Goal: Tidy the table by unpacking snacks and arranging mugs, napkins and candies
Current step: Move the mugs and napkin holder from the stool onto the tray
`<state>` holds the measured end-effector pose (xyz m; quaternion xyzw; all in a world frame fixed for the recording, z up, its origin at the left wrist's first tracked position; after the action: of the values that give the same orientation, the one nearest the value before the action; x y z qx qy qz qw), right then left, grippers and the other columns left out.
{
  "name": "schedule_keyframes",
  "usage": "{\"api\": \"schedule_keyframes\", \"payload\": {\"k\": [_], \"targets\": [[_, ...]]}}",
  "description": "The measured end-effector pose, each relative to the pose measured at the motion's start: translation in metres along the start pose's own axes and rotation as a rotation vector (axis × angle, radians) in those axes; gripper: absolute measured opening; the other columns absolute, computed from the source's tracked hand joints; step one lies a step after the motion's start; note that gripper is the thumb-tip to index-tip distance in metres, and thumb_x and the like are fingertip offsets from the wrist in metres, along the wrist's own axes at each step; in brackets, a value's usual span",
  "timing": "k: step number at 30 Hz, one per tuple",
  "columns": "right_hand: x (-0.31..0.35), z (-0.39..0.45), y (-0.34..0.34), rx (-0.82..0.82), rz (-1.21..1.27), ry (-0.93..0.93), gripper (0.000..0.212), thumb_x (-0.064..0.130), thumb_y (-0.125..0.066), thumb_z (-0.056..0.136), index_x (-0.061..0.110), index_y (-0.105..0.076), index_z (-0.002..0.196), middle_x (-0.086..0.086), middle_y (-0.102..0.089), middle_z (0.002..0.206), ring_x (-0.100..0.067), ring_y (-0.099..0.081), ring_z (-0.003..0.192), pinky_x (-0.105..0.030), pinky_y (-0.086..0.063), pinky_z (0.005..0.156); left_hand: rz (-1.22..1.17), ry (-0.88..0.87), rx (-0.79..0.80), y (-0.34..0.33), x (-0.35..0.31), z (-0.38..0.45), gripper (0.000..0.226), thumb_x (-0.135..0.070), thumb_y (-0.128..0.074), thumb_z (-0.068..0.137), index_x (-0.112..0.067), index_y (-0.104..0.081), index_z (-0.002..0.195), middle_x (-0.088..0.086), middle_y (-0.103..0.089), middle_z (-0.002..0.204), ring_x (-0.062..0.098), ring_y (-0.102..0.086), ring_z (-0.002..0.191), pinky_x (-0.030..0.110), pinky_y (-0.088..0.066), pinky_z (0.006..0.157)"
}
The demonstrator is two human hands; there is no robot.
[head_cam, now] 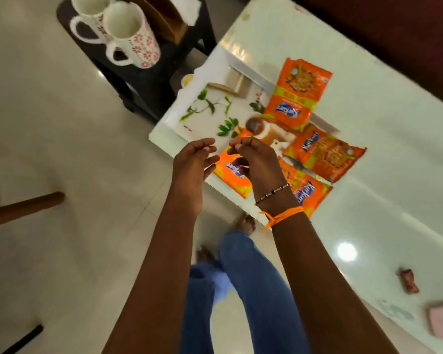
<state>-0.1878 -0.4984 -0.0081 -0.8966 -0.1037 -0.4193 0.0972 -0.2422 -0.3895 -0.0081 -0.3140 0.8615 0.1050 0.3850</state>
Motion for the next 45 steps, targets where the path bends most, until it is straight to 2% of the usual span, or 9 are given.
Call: {"api": "schedule_keyframes", "payload": {"k": [12,16,21,24,28,33,35,42,45], "targets": [[0.028,0.079,-0.117,-0.030,-0.052,-0.062,0.025,0.005,-0.045,0.090,0.020,-0.059,0.075,-0.001,-0.059,0.075,-0.011,-0.047,0.061,-0.019,-0.033,0.055,-0.011,0.035,-0.101,0.090,-0.075,0.098,0.022,-0.008,-0.044,0.093,-0.021,-0.062,0.090,0.000,-0.063,0.094,0.011,-0.062,0.086,0.020,-0.050,0.080],[0.039,0.114,-0.172,-0.036,-0.070,-0.068,0.025,0.005,-0.044,0.091,0.020,-0.060,0.079,0.001,-0.058,0.075,-0.009,-0.046,0.061,-0.017,-0.034,0.055,-0.023,0.060,-0.148,0.136,-0.111,0.141,0.020,-0.006,-0.044,0.093,-0.012,-0.059,0.104,0.003,-0.060,0.096,0.014,-0.060,0.090,0.022,-0.049,0.083],[0.048,0.159,-0.232,-0.140,-0.083,-0.054,0.023,0.011,-0.049,0.091,0.010,-0.062,0.110,0.007,-0.055,0.076,-0.003,-0.046,0.065,-0.009,-0.040,0.055,0.027,0.046,-0.190,0.183,-0.156,0.198,0.028,-0.014,-0.047,0.094,-0.012,-0.049,0.122,0.003,-0.057,0.110,0.018,-0.057,0.105,0.029,-0.046,0.096],[0.056,0.175,-0.253,-0.226,-0.108,-0.004,0.017,0.016,-0.055,0.089,0.008,-0.064,0.101,0.005,-0.056,0.075,-0.002,-0.045,0.065,-0.015,-0.038,0.062,0.116,0.003,-0.173,0.196,-0.180,0.225,0.032,-0.022,-0.047,0.094,-0.017,-0.044,0.126,-0.001,-0.051,0.119,0.016,-0.050,0.116,0.032,-0.039,0.103],[0.058,0.185,-0.266,-0.328,-0.125,-0.011,0.013,0.024,-0.058,0.087,0.014,-0.064,0.082,-0.020,-0.062,0.082,-0.006,-0.044,0.064,-0.020,-0.038,0.060,0.295,-0.035,-0.059,0.194,-0.196,0.253,0.028,-0.032,-0.042,0.096,-0.021,-0.050,0.121,-0.005,-0.049,0.117,0.010,-0.045,0.112,0.028,-0.037,0.094],[0.056,0.191,-0.267,-0.394,-0.063,-0.005,0.012,0.021,-0.057,0.088,0.014,-0.067,0.086,-0.005,-0.063,0.085,-0.002,-0.053,0.069,-0.018,-0.041,0.065,0.468,-0.149,-0.024,0.184,-0.202,0.273,0.029,-0.035,-0.045,0.094,-0.016,-0.059,0.112,-0.007,-0.055,0.100,0.006,-0.050,0.087,0.012,-0.036,0.068],[0.054,0.191,-0.267,-0.417,-0.066,0.007,0.017,0.020,-0.057,0.088,0.009,-0.070,0.090,-0.003,-0.064,0.085,-0.001,-0.053,0.070,-0.018,-0.040,0.066,0.484,-0.190,-0.031,0.182,-0.203,0.275,0.026,-0.033,-0.048,0.093,-0.015,-0.062,0.107,-0.013,-0.056,0.089,0.002,-0.050,0.081,0.010,-0.035,0.065],[0.048,0.173,-0.252,-0.485,-0.051,0.057,0.013,0.015,-0.056,0.088,0.012,-0.065,0.078,-0.017,-0.062,0.084,-0.017,-0.049,0.078,-0.030,-0.039,0.073,0.440,-0.195,0.014,0.183,-0.198,0.265,0.020,-0.026,-0.054,0.092,-0.009,-0.064,0.095,-0.001,-0.063,0.094,0.015,-0.058,0.098,0.036,-0.049,0.095],[0.042,0.150,-0.230,-0.496,-0.103,0.086,0.015,0.013,-0.055,0.089,0.013,-0.062,0.075,-0.013,-0.060,0.081,-0.017,-0.048,0.077,-0.029,-0.038,0.073,0.419,-0.204,0.004,0.187,-0.186,0.247,0.024,-0.028,-0.055,0.090,-0.006,-0.064,0.097,0.006,-0.064,0.095,0.024,-0.060,0.101,0.042,-0.049,0.097]]}}
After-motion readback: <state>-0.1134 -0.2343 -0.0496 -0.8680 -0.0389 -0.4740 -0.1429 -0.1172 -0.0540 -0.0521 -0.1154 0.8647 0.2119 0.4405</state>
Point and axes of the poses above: each hand's wrist, its own z-axis towards the middle knuckle, its own y-axis out of the back of the hand, x = y × z, the point moved 5 cm from there along z, towards the middle knuckle
